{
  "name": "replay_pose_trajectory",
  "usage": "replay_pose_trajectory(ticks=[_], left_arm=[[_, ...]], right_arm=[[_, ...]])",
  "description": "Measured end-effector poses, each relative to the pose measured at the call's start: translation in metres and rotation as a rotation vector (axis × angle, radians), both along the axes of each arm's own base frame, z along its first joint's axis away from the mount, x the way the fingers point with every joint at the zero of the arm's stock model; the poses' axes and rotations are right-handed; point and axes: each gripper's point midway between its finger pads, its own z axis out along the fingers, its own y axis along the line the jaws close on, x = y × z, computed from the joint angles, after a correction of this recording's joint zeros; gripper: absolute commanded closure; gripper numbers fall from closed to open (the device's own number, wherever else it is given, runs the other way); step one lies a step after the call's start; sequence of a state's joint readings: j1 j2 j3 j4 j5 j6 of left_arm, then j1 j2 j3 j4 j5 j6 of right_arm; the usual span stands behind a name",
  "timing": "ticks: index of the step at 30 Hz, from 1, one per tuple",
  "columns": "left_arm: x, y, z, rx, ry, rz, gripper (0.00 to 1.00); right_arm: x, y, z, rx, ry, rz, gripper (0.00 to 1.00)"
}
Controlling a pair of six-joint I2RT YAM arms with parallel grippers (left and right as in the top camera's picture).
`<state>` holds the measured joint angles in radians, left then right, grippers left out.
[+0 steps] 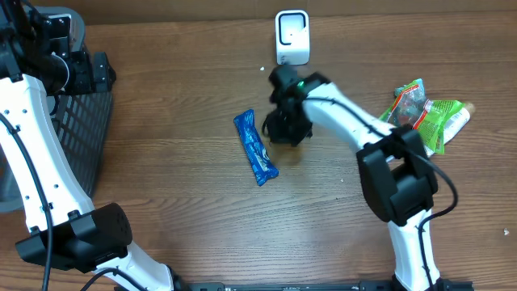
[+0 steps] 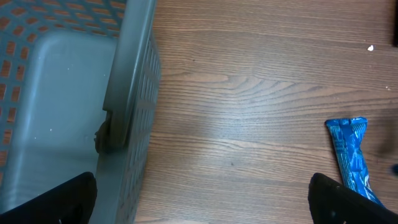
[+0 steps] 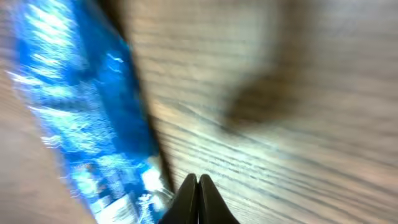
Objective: Scan the item barcode
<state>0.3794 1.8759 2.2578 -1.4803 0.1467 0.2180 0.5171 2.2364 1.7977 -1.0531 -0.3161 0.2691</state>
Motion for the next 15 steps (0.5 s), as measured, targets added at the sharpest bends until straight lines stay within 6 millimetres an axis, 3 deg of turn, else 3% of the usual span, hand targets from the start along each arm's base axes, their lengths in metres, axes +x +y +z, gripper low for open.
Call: replay_pose_trajectory(ticks=[3, 6, 11, 15], left_arm=[[0.000, 0.000, 0.000, 0.000, 0.000, 0.000, 0.00], [0.000, 0.000, 0.000, 0.000, 0.000, 0.000, 0.00], [0.000, 0.000, 0.000, 0.000, 0.000, 0.000, 0.00], [0.000, 0.000, 0.000, 0.000, 0.000, 0.000, 0.00]], right_arm=[[0.007, 0.012, 0.026, 0.094, -0.013, 0.046, 0.96], [-0.010, 0.030, 0.035, 0.151, 0.022, 0.106, 0.96], [-0.062, 0.068, 0.024, 0.129, 0.094, 0.194, 0.96], [-0.095, 0.074, 0.007, 0.057, 0.142, 0.224, 0.96]])
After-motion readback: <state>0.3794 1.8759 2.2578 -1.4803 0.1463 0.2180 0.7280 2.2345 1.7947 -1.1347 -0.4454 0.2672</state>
